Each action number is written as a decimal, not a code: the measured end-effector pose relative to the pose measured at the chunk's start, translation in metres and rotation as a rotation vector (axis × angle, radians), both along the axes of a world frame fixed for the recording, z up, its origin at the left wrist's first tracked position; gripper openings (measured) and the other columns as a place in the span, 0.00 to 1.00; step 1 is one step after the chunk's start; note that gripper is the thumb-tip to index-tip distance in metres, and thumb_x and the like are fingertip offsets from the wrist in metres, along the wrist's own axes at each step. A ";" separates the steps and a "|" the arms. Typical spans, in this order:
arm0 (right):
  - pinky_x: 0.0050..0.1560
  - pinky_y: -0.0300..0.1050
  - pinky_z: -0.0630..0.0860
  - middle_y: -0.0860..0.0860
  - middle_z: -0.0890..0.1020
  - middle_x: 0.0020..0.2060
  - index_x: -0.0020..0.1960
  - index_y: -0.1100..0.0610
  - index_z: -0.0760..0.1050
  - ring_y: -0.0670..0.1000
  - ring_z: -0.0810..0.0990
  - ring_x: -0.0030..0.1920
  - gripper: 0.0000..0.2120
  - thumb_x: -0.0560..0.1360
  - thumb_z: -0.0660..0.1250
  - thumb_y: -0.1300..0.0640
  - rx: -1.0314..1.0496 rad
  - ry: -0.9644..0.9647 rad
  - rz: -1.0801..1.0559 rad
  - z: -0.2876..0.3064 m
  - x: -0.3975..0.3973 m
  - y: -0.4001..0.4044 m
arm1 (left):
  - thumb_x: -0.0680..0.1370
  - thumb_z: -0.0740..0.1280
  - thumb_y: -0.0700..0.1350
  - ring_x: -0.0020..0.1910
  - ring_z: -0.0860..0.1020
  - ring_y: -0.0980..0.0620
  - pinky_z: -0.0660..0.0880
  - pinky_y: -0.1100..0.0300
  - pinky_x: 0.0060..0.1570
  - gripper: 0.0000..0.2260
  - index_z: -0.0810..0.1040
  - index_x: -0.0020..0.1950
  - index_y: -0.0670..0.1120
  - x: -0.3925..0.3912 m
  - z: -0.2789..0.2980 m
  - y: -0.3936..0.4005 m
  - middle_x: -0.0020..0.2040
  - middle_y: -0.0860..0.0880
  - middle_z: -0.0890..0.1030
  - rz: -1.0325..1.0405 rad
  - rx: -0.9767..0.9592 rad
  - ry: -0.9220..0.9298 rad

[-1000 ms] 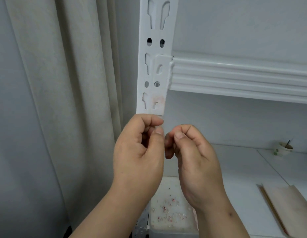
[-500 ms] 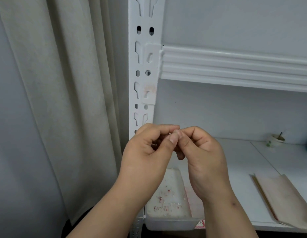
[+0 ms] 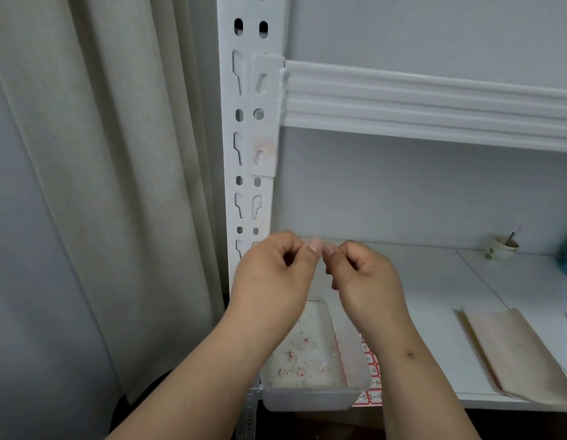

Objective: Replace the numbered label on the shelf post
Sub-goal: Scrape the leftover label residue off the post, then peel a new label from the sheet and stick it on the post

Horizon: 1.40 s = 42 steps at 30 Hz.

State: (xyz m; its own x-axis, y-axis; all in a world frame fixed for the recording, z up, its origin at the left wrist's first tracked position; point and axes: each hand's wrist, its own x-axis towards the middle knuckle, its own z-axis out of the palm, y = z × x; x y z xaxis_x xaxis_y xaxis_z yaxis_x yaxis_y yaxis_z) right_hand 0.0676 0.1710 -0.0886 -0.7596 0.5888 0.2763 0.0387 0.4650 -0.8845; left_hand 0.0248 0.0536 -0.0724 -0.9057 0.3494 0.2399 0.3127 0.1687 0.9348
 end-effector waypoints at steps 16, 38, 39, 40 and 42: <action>0.63 0.48 0.72 0.46 0.73 0.69 0.70 0.47 0.69 0.51 0.75 0.65 0.31 0.70 0.61 0.68 0.312 -0.644 0.088 -0.090 -0.019 0.014 | 0.75 0.59 0.31 0.64 0.73 0.49 0.73 0.61 0.56 0.32 0.58 0.76 0.52 -0.028 -0.110 0.034 0.72 0.51 0.65 -0.217 -0.641 -0.201; 0.48 0.46 0.77 0.53 0.83 0.53 0.58 0.56 0.76 0.55 0.81 0.49 0.12 0.80 0.57 0.58 -0.095 -0.642 -0.450 -0.183 0.019 0.106 | 0.79 0.64 0.44 0.50 0.78 0.49 0.76 0.57 0.55 0.05 0.78 0.46 0.45 -0.017 -0.163 0.080 0.53 0.48 0.77 -0.135 -0.691 -0.140; 0.49 0.48 0.79 0.52 0.82 0.55 0.63 0.55 0.74 0.55 0.82 0.51 0.15 0.79 0.57 0.59 -0.106 -0.704 -0.428 -0.191 0.020 0.110 | 0.78 0.64 0.40 0.59 0.76 0.50 0.74 0.58 0.60 0.10 0.77 0.58 0.48 -0.015 -0.167 0.082 0.63 0.50 0.73 -0.136 -0.677 -0.158; 0.50 0.50 0.80 0.52 0.81 0.56 0.65 0.54 0.73 0.55 0.82 0.51 0.16 0.78 0.58 0.58 -0.105 -0.755 -0.410 -0.200 0.021 0.114 | 0.76 0.64 0.37 0.65 0.72 0.51 0.71 0.58 0.64 0.21 0.71 0.68 0.51 -0.013 -0.171 0.085 0.70 0.52 0.67 -0.156 -0.683 -0.172; 0.52 0.51 0.80 0.53 0.80 0.55 0.64 0.54 0.72 0.55 0.81 0.52 0.16 0.77 0.60 0.53 -0.076 -0.871 -0.384 -0.214 0.024 0.119 | 0.76 0.64 0.37 0.71 0.67 0.51 0.68 0.56 0.69 0.29 0.62 0.75 0.54 -0.011 -0.177 0.089 0.75 0.54 0.62 -0.162 -0.656 -0.188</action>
State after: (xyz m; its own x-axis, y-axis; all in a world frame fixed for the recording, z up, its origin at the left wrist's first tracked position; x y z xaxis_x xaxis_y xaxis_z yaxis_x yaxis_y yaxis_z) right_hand 0.0912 0.2904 -0.3027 -0.4318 0.8335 -0.3446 0.8357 0.2261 -0.5004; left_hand 0.0133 0.1427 -0.2495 -0.8352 0.5030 -0.2223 0.2247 0.6811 0.6968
